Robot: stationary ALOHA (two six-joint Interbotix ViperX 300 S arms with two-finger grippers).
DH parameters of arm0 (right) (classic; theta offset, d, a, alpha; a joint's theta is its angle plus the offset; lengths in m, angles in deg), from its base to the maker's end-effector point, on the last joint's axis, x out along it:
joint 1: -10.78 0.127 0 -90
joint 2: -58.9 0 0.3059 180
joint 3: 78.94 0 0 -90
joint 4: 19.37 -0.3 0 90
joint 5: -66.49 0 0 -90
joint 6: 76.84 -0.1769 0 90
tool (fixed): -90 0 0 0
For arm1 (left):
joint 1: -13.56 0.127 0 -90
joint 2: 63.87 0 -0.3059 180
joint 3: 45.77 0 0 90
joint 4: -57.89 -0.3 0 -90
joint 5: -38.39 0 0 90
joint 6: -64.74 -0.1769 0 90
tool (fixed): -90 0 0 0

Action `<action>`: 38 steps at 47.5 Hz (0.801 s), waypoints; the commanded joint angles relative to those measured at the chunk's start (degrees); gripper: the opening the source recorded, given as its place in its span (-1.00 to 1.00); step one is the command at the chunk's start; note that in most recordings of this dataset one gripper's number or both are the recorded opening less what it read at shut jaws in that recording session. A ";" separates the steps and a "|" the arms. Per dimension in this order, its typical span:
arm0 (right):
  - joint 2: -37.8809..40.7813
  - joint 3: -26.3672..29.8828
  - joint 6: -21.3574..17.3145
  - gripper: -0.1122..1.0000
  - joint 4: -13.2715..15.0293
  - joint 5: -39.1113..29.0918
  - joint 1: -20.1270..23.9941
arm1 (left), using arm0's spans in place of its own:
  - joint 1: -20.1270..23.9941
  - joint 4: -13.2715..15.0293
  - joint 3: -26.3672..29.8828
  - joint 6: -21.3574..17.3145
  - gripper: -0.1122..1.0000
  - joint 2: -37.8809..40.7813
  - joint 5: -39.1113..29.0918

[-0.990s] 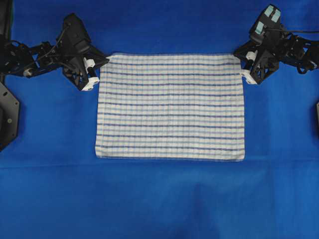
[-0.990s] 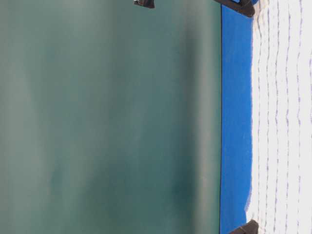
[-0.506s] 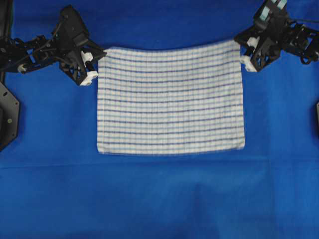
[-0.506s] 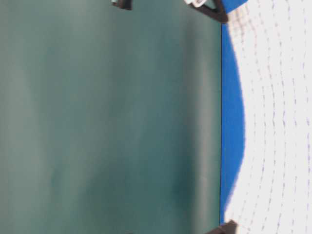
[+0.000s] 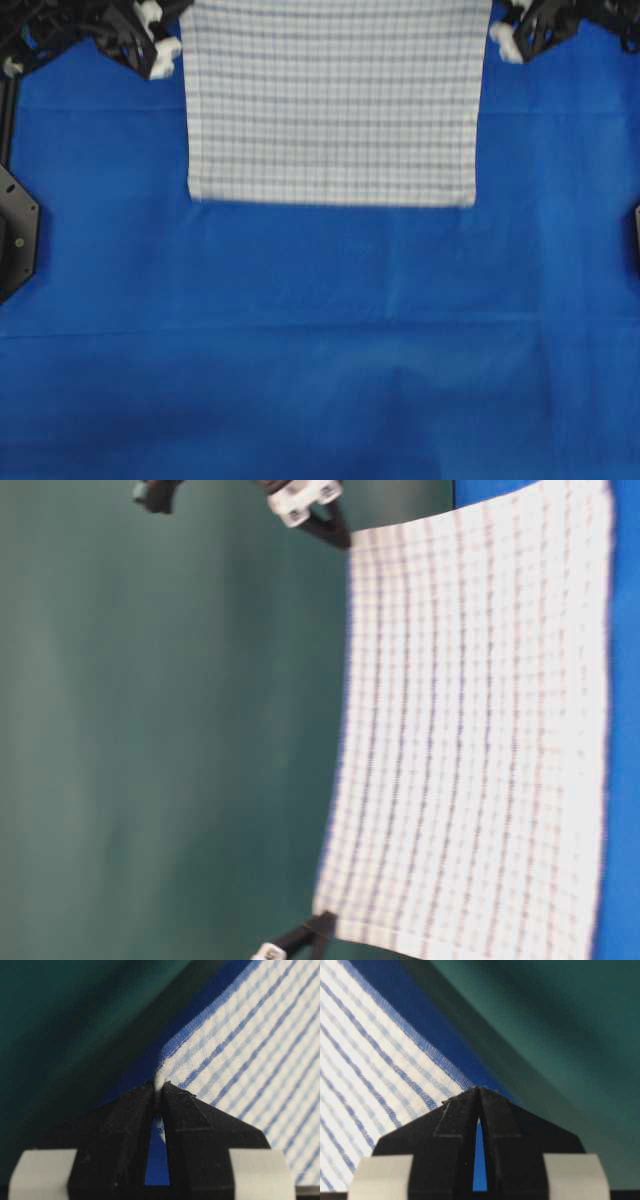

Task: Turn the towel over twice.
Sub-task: 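Lift the towel by its far corners and raise it upward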

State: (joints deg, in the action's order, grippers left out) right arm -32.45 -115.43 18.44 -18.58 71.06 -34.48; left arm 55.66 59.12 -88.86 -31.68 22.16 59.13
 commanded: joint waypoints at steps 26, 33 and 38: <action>-9.93 13.10 3.69 -0.74 0.62 -11.16 -1.58 | 0.62 0.18 7.82 -2.55 -0.73 -4.57 3.78; -14.59 12.04 3.52 -0.74 0.62 -13.36 0.44 | -1.23 0.09 7.56 -2.55 -0.73 -7.47 3.69; -18.19 10.37 2.90 -0.74 0.53 -14.85 3.43 | -3.52 0.09 6.59 -2.72 -0.73 -10.20 2.72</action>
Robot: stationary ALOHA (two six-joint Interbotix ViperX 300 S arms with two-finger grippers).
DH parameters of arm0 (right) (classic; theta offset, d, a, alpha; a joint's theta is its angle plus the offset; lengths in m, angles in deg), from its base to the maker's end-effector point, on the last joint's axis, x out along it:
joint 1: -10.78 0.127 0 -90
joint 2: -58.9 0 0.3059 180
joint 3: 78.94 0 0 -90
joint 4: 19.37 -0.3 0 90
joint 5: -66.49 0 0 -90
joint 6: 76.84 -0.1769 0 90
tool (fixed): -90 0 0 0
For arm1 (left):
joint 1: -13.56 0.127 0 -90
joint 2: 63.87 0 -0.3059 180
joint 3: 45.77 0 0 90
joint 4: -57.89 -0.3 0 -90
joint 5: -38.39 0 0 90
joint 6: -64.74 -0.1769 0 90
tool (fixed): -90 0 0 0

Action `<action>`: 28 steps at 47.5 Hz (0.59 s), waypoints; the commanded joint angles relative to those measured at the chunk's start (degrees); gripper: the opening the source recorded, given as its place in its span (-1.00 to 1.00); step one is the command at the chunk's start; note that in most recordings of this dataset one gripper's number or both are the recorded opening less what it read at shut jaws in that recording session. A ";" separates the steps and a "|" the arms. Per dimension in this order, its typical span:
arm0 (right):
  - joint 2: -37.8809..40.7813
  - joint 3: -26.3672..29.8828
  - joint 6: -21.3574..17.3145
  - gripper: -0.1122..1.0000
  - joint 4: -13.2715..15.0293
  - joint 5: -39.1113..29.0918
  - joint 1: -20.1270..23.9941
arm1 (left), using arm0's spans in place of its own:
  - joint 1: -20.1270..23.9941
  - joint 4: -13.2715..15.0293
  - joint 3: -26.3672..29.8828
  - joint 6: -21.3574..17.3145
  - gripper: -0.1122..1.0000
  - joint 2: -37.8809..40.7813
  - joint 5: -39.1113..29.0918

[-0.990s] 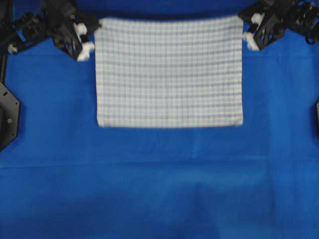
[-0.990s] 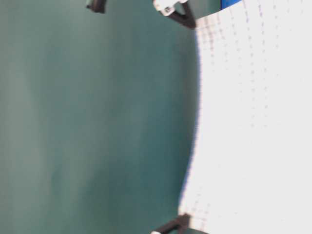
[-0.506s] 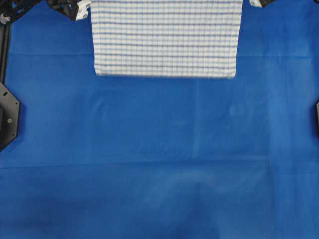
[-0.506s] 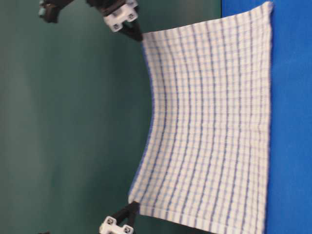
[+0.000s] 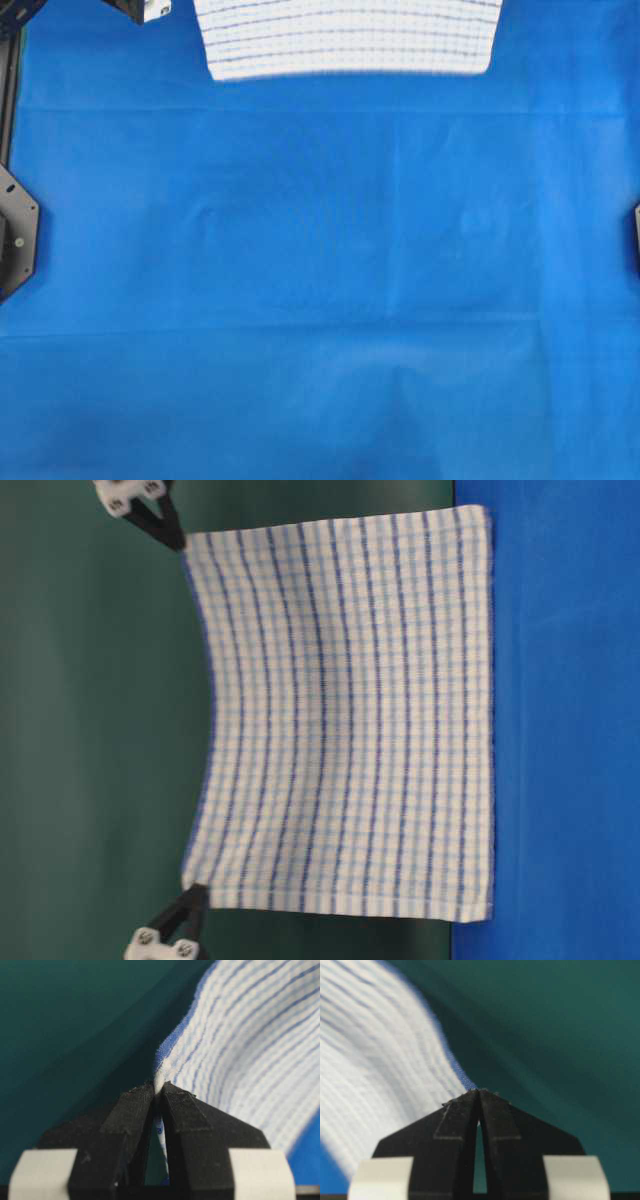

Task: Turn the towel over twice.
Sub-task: 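Lift the towel by its far corners and raise it upward, then swing the held edge over toward the near side and lay towel flat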

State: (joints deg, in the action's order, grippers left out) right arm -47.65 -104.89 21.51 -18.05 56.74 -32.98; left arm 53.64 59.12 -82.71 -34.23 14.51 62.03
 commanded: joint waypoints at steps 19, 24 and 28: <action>-13.10 -7.03 -7.29 -0.74 -1.14 -13.18 19.42 | -15.21 0.09 -6.33 1.67 -0.73 -14.50 -14.50; -12.92 -9.40 -10.37 -0.74 -1.05 -15.91 23.91 | -20.04 0.09 -8.09 1.67 -0.73 -16.52 -17.93; -12.39 -11.16 -12.13 -0.74 -1.05 -16.70 27.07 | -23.38 0.09 -9.67 1.58 -0.73 -17.40 -19.78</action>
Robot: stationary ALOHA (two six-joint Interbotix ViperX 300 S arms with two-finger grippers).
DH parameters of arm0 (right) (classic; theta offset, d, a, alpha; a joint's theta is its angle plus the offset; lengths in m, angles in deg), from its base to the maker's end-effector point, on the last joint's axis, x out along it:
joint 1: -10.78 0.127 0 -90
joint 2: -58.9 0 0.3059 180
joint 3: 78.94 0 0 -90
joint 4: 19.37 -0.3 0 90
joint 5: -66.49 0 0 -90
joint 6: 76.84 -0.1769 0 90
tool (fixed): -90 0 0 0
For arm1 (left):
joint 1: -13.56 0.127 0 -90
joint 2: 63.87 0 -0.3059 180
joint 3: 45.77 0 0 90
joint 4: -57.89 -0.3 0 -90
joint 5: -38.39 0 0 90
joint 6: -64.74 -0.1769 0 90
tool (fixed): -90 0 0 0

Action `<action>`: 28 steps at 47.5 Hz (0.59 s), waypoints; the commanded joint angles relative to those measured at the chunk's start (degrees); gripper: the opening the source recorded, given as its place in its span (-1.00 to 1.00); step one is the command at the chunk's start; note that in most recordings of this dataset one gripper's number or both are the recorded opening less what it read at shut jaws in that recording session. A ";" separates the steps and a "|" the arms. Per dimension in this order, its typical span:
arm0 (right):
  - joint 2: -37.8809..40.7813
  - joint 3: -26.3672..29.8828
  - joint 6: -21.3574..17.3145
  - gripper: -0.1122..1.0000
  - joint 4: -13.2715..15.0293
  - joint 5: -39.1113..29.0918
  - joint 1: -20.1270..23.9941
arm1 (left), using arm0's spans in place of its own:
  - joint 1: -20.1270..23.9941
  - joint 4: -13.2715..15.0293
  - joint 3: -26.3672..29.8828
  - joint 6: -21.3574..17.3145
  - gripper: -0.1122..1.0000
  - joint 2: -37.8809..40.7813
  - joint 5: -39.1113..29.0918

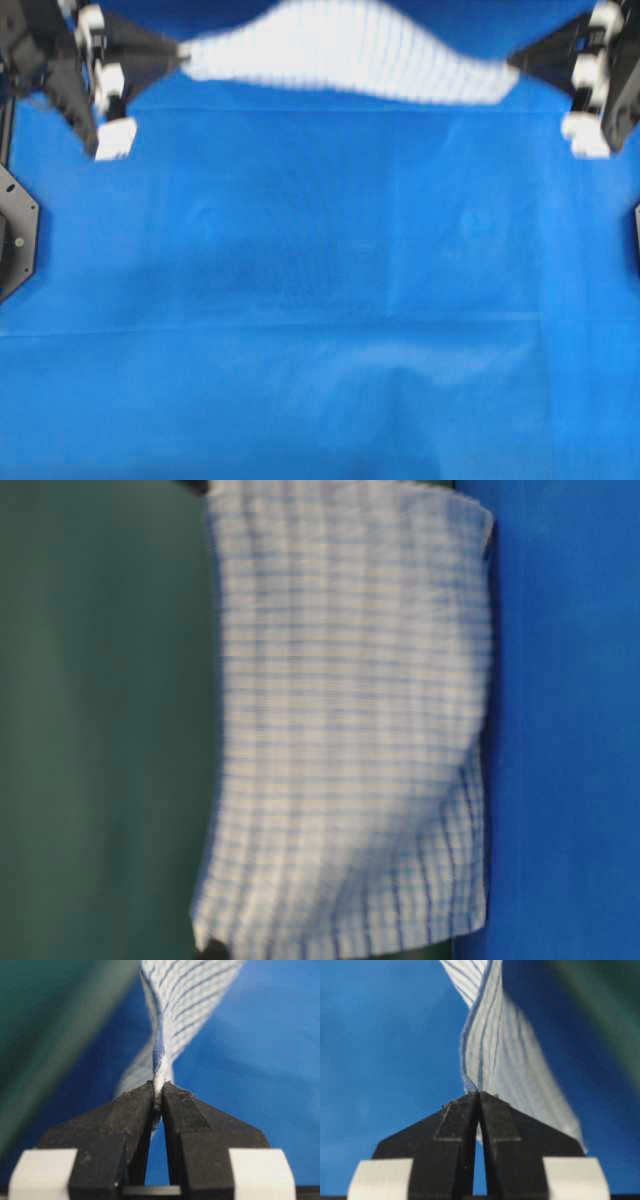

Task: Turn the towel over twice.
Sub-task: 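Swing the held edge over toward the near side and lay towel flat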

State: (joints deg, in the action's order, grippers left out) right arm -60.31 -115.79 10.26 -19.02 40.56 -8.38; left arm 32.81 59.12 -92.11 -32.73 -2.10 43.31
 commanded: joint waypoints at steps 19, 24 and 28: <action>6.15 -7.29 -14.06 -0.74 -0.18 -0.70 17.31 | -17.23 0.35 -9.23 2.72 -0.73 1.41 -0.97; 8.17 -8.26 -18.11 -0.74 -0.18 -0.62 20.04 | -21.09 0.44 -10.02 5.89 -0.73 2.72 -0.70; 9.93 -8.79 -21.27 -0.74 -0.18 -0.26 22.32 | -22.94 0.44 -10.63 8.44 -0.73 3.78 -0.70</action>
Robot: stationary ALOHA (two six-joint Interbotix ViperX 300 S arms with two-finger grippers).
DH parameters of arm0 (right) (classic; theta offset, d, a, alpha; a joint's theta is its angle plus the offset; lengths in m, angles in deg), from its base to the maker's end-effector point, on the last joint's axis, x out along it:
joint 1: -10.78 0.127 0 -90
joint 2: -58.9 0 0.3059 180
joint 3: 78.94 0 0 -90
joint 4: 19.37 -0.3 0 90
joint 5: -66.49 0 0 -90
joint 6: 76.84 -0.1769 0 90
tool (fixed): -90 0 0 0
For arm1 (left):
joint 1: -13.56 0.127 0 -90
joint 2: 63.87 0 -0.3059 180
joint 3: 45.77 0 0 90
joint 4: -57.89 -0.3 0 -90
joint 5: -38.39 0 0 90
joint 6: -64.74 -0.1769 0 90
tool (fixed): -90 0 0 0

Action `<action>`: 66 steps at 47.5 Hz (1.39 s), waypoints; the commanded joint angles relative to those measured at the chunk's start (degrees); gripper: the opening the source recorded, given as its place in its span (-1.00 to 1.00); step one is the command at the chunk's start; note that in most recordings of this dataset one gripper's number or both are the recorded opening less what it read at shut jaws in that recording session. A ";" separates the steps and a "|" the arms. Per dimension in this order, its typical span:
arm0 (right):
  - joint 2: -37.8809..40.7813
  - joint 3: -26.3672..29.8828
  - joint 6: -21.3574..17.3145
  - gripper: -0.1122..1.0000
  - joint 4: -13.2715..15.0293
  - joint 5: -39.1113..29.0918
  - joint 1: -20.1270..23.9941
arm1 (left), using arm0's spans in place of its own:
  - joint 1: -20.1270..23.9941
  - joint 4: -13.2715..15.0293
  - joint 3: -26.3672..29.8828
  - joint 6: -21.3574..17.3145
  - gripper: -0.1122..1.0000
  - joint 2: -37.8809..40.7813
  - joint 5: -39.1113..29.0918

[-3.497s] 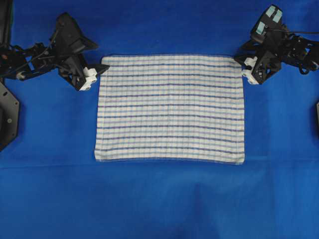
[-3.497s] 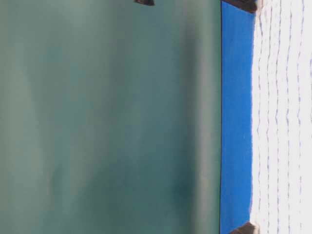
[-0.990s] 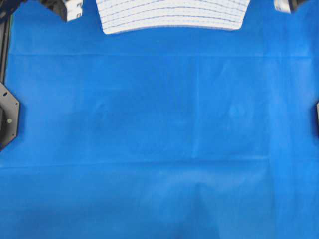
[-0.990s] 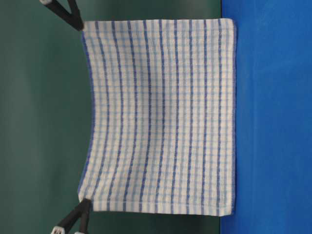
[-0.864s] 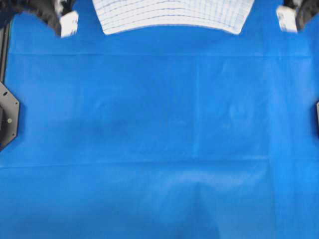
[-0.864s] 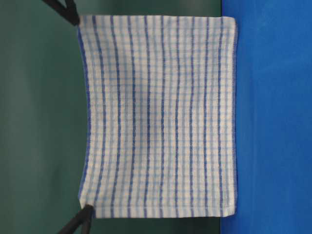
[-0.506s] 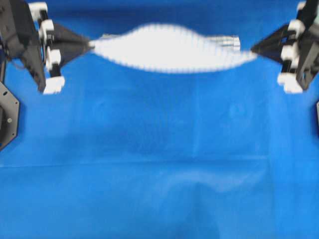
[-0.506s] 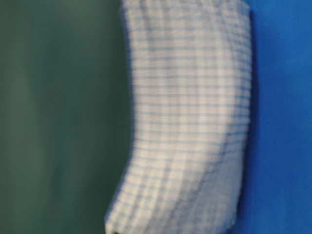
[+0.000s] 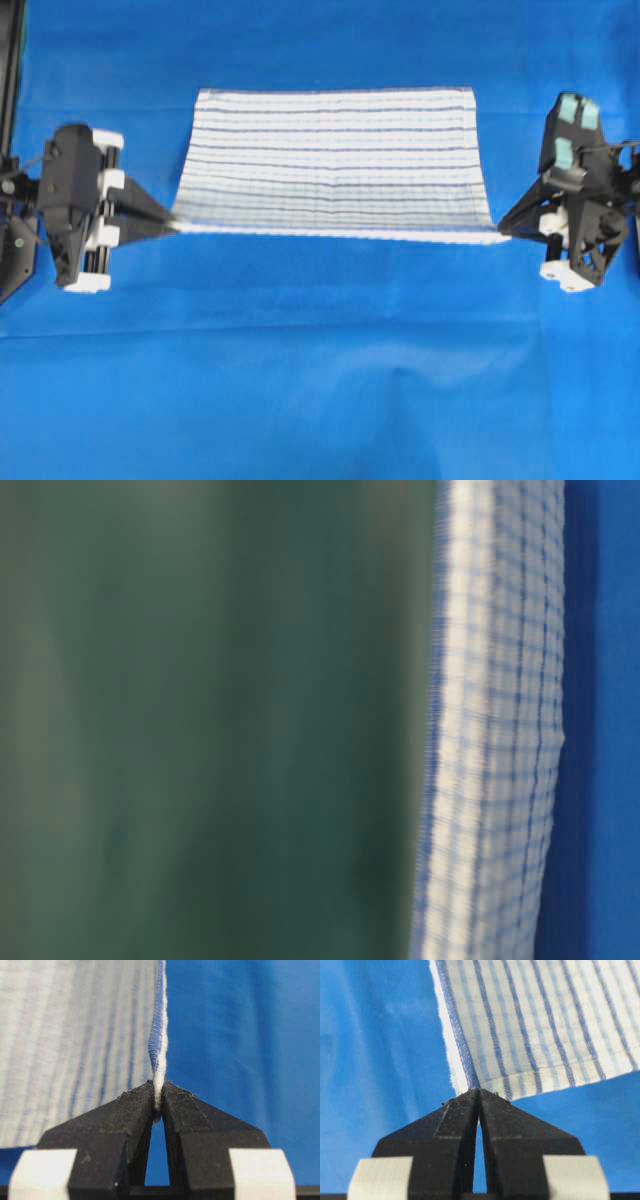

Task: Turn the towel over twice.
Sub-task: 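Swing the held edge over toward the near side and lay towel flat, then open both grippers to release the towel's near edge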

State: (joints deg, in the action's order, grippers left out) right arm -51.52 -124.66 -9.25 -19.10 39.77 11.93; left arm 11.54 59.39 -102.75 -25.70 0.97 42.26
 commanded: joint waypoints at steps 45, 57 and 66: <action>13.01 2.72 -12.39 -0.74 0.79 3.08 10.63 | -9.93 0.18 3.43 4.92 -0.73 13.54 -0.35; 14.68 4.04 -12.39 -0.72 0.79 3.87 10.63 | -9.93 0.09 3.69 5.01 -0.62 13.62 -0.35; 15.03 5.10 -12.22 0.18 1.05 3.87 10.63 | -9.93 0.18 4.39 5.01 0.03 12.57 -0.35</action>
State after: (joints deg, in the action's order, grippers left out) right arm -35.96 -121.06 -21.64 -18.31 43.29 22.65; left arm 1.61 59.39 -99.85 -20.60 14.60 41.73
